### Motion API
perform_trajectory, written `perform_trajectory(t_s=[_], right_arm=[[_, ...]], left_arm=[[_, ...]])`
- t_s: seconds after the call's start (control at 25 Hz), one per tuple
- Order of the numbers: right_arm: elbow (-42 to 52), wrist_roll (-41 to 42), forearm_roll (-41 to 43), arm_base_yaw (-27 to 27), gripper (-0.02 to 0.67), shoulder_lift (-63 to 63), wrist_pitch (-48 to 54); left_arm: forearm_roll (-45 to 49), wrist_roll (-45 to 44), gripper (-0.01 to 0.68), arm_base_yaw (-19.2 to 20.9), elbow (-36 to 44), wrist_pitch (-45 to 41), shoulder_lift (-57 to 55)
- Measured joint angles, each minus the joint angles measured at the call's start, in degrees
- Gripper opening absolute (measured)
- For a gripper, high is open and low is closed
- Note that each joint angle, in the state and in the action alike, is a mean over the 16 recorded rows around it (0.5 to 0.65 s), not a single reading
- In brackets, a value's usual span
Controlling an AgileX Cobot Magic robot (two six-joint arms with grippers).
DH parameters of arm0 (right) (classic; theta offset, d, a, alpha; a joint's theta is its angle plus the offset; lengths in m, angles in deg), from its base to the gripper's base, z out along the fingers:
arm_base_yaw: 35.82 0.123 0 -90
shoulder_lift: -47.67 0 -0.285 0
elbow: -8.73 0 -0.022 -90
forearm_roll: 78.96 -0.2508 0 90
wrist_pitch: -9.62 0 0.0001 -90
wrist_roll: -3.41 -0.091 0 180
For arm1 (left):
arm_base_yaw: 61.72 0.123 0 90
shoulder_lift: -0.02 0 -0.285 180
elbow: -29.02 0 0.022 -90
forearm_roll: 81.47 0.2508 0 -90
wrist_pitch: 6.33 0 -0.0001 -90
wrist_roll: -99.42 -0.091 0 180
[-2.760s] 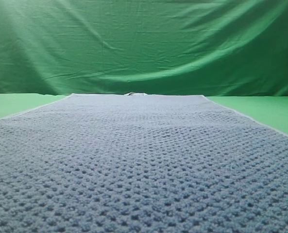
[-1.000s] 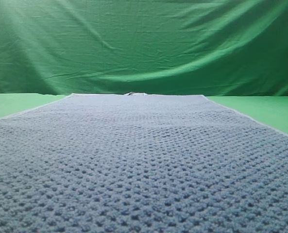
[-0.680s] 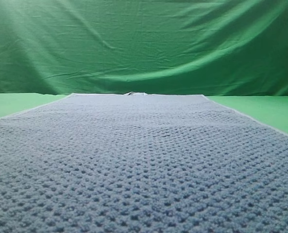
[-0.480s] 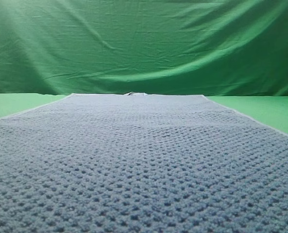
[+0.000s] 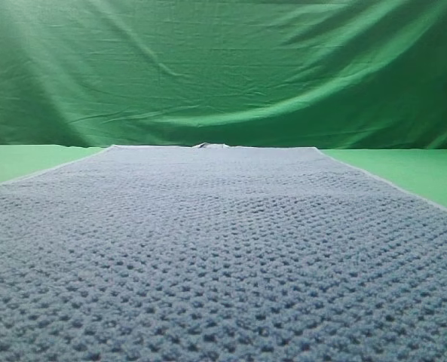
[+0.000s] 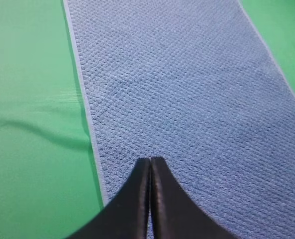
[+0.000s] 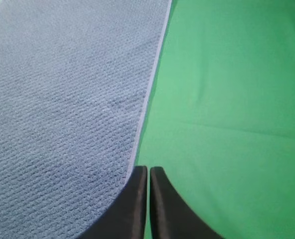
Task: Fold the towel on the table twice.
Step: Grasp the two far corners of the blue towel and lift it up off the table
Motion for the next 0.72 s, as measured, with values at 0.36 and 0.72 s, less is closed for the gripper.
perform_trajectory(t_s=[0.36, 0.72], right_arm=[[-10.84, -8.23, 5.86, 4.05, 0.000, 18.49, 7.07], [-24.18, -14.43, 10.33, 9.12, 0.017, 39.76, 10.12]], left_arm=[[10.03, 5.61, 0.000, -4.69, -11.74, 0.09, -22.43], [15.91, 10.14, 0.005, -6.01, -17.16, 6.97, -38.64]])
